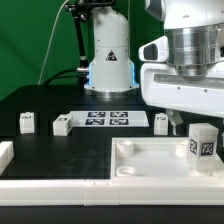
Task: Assemble one leg
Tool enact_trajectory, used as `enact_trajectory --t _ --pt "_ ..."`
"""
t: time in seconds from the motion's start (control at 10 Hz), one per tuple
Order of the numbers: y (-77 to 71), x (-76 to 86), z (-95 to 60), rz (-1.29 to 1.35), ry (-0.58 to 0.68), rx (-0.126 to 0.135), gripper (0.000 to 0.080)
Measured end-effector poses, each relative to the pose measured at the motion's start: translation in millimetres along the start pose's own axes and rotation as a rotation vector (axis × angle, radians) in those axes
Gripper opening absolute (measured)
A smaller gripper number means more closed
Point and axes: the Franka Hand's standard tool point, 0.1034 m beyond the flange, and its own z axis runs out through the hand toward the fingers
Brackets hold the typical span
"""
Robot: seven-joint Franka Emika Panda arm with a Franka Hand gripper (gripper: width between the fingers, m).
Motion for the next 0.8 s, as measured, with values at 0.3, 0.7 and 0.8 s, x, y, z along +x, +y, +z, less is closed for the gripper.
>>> enact_trajectory --t 0.3,0.7,0.8 --pt "0.5 -1.5 1.3 -0.334 -0.015 -0.030 0.0649" --pt "0.7 -2.8 3.5 -0.728 -0.008 -0.072 0.0649" --pt "1.1 -2.1 3.5 -0.837 -0.009 -0.078 0.0649"
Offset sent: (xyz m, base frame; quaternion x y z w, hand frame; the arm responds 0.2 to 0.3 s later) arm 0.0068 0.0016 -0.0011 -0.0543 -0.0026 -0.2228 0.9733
